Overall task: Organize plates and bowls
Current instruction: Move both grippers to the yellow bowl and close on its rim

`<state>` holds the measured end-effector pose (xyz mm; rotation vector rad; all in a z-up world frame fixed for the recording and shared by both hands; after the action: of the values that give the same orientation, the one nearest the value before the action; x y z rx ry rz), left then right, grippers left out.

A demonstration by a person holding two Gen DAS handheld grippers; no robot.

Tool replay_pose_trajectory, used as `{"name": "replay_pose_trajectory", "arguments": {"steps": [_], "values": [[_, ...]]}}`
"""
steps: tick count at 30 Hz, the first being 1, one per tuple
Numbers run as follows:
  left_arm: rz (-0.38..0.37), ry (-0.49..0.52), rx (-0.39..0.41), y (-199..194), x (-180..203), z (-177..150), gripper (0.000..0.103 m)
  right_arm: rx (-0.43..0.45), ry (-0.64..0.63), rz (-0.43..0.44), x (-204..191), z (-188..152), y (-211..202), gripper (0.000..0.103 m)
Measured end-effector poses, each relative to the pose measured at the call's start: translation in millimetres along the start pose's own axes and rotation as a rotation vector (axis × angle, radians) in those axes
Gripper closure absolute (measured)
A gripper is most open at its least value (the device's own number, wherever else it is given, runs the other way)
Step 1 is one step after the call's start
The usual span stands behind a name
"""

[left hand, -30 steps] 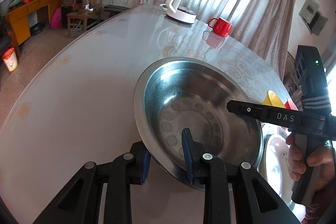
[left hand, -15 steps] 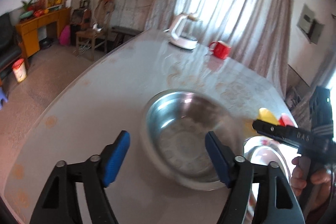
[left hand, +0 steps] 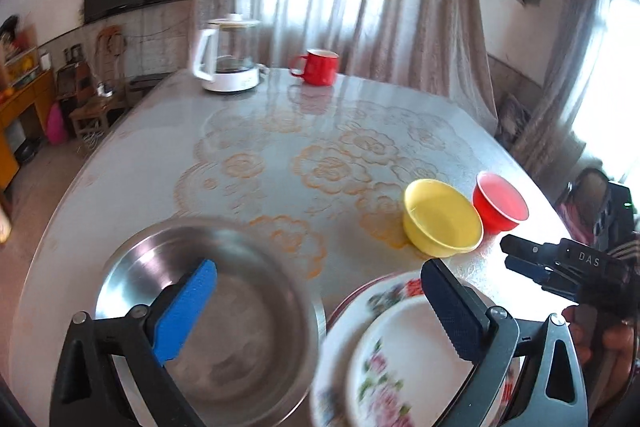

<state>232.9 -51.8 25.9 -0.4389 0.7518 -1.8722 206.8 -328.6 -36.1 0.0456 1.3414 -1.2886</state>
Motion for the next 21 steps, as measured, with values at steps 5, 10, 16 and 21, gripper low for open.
{"name": "replay_pose_trajectory", "arguments": {"steps": [5,10,16,21], "values": [[-0.041,0.069,-0.063,33.2,21.2,21.2,0.0,0.084,-0.002,-0.03,6.8,11.3,1.8,0.046],[-0.037,0.101,-0.104,64.3,38.8,36.1,0.0,0.092,0.012,-0.024,6.8,22.5,15.1,0.067],[-0.079,0.125,-0.103,90.2,56.9,55.2,0.0,0.061,0.018,-0.035,15.1,31.1,27.6,0.072],[-0.106,0.089,-0.17,114.2,60.6,62.2,0.0,0.042,0.032,-0.038,19.7,34.1,37.3,0.072]]}}
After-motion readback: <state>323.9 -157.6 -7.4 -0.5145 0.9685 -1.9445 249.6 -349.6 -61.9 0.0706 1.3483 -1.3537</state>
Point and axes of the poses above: each gripper's, at about its wrist camera, not at the fingertips, and y roughly the way its jaws point, x to its right, z to its top, the point moved 1 cm from there along y, roughly the way its jaws point, and after that the axes turned 13 degrees about y, right-handed, at the moved point
